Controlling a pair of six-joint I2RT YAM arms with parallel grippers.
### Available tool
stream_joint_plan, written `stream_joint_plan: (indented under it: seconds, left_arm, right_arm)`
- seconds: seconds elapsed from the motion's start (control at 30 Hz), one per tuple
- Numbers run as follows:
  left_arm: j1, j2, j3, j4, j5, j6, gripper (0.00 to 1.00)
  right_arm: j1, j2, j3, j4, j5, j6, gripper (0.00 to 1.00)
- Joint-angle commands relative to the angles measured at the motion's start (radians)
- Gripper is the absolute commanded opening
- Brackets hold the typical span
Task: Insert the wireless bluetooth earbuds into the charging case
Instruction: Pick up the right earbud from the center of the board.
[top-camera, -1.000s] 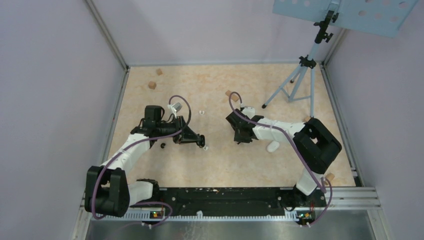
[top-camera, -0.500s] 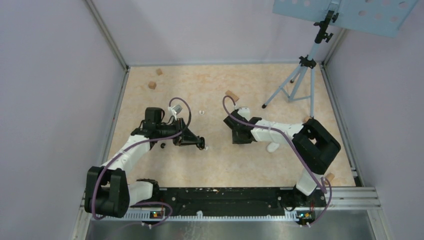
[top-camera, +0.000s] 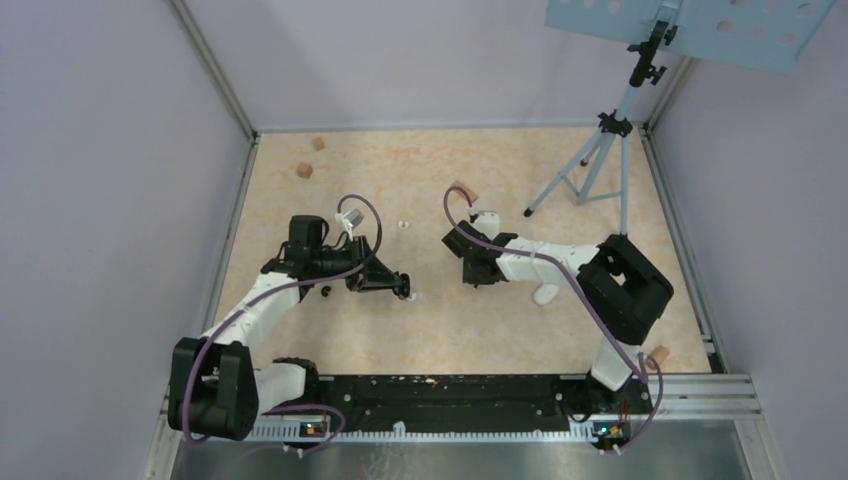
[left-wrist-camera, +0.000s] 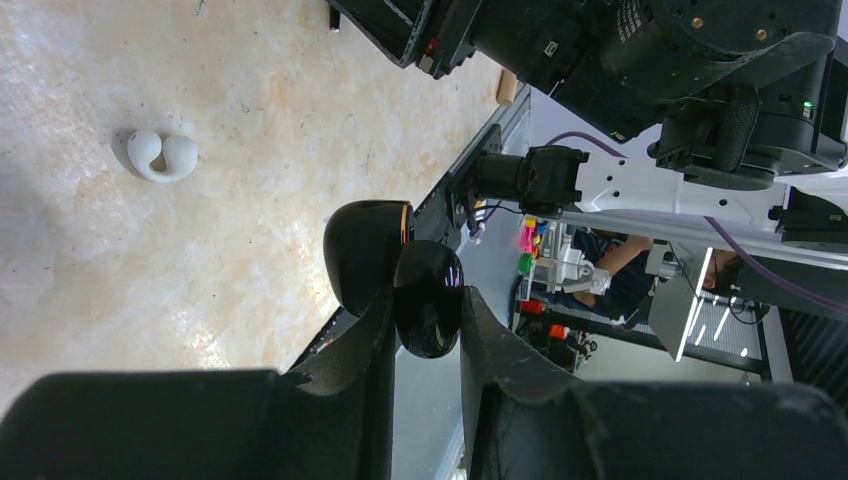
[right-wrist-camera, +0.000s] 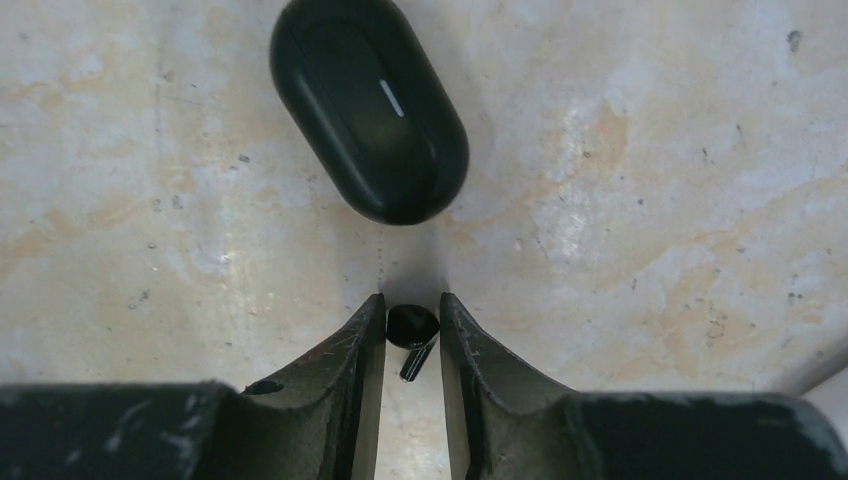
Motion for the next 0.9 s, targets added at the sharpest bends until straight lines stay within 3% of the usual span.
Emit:
stream_joint_plan:
  seconds: [0.0,0.2,0.5,0.87]
  left_arm:
    - [-0.004,-0.029,-0.005,0.034,0.006,0.000,0.00]
    - [-0.004,-0.025,0.001,0.029,0.006,0.005,0.00]
    - [-0.004,-0.012,0.009,0.032,0.011,0.006,0.00]
    - [-0.004,-0.004,0.023,0.025,0.016,0.012,0.00]
  right_arm:
    - [0.010,0.043,0.035,0.037,-0.021,0.015,0.24]
    - [0.019,0.044,0.043,0.066,-0.046,-0.021,0.22]
    - [0.034,0.043,0.074,-0.011,0.024,-0.055,0.36]
    - [0.046,0.072,0.088,-0.058,0.066,-0.002,0.26]
